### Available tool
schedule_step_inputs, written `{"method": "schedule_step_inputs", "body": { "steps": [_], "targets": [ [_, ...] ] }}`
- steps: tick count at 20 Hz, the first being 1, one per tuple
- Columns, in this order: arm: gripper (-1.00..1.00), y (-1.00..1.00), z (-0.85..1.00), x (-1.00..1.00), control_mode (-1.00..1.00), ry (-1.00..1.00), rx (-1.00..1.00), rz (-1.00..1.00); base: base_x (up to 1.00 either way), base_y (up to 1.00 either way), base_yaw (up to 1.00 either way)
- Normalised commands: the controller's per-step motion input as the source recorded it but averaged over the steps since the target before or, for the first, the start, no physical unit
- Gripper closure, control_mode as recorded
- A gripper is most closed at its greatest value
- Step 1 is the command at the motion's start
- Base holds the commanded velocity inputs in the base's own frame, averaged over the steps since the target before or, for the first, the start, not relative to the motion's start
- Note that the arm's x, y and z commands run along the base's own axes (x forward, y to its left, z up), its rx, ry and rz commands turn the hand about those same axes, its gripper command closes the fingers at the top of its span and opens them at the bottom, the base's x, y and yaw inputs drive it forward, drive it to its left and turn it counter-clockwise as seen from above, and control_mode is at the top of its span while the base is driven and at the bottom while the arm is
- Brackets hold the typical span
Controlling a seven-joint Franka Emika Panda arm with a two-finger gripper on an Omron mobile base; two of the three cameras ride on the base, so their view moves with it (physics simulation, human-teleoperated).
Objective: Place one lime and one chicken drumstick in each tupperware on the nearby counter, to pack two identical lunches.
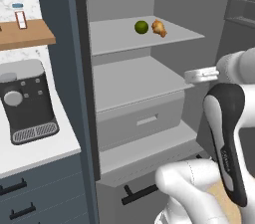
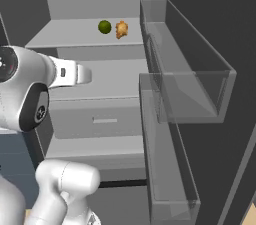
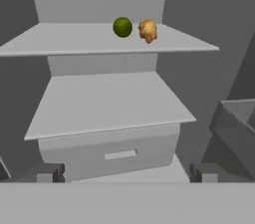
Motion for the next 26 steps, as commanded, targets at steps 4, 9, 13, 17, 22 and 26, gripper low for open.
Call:
{"method": "schedule_step_inputs", "body": {
  "steps": [4, 9, 13, 17, 22, 26],
  "targets": [
    [-1.0, -0.04, 0.37, 0.37, -1.0, -0.04, 0.14, -0.02, 0.0, 0.0, 0.0],
    [-1.0, -0.03, 0.47, 0.47, -1.0, 0.0, 0.03, -0.04, 0.0, 0.0, 0.0],
    [-1.0, -0.02, 0.2, 0.62, -1.0, 0.0, 0.0, -0.01, 0.0, 0.0, 0.0],
    [-1.0, -0.14, 0.0, 0.58, -1.0, 0.01, 0.0, -0.01, 0.0, 0.0, 0.0],
    [-1.0, -0.13, 0.0, 0.69, -1.0, 0.05, 0.0, 0.0, 0.0, 0.0, 0.0],
    [-1.0, -0.09, 0.0, 0.73, -1.0, 0.06, 0.0, 0.0, 0.0, 0.0, 0.0]
  ]
}}
